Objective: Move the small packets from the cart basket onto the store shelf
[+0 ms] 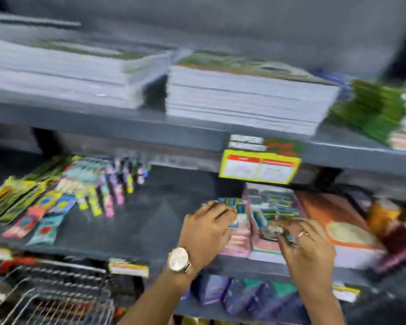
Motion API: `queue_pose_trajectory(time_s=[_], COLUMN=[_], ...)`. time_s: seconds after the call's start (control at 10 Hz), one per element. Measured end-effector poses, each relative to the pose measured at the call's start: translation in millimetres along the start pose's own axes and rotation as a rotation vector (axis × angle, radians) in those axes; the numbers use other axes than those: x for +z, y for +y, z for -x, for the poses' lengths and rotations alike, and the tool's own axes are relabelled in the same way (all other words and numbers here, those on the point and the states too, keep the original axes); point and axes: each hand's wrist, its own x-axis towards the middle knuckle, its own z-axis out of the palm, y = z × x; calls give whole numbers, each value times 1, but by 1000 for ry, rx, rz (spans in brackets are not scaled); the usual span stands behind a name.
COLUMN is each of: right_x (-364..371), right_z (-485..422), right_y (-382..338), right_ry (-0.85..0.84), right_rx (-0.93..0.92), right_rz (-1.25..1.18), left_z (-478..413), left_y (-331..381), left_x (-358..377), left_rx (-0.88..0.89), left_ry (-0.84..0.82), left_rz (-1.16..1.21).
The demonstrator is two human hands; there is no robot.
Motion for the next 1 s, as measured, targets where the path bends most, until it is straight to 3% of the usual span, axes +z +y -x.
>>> queue_pose_trajectory(time_s=[0.1,0.2,0.3,0.5,0.7,0.8,0.9,1.0], right_x=[-18,-26,-18,1,6,0,-17,-53], right_z=[5,19,27,22,21,23,15,-8], right_y=[42,92,106,102,103,92,80,66], right_ry=[11,-74,-213,-414,-727,-824,-776,-195], right_rx=[74,197,258,150,317,285,337,381], right_rz=[98,183,176,172,231,192,48,-232], left_z=[-31,-63,-72,-55,-55,-55,-52,-58], left_y=[28,65,74,66,64,57,58,70], left_x=[30,69,94,116,110,104,90,61], left_rx=[91,127,54,16,113,212,272,488], left_ry=[-94,-309,-401,-508,-679,-779,-773,-656], left_rz=[5,-98,-165,-260,-306,-295,-299,-299])
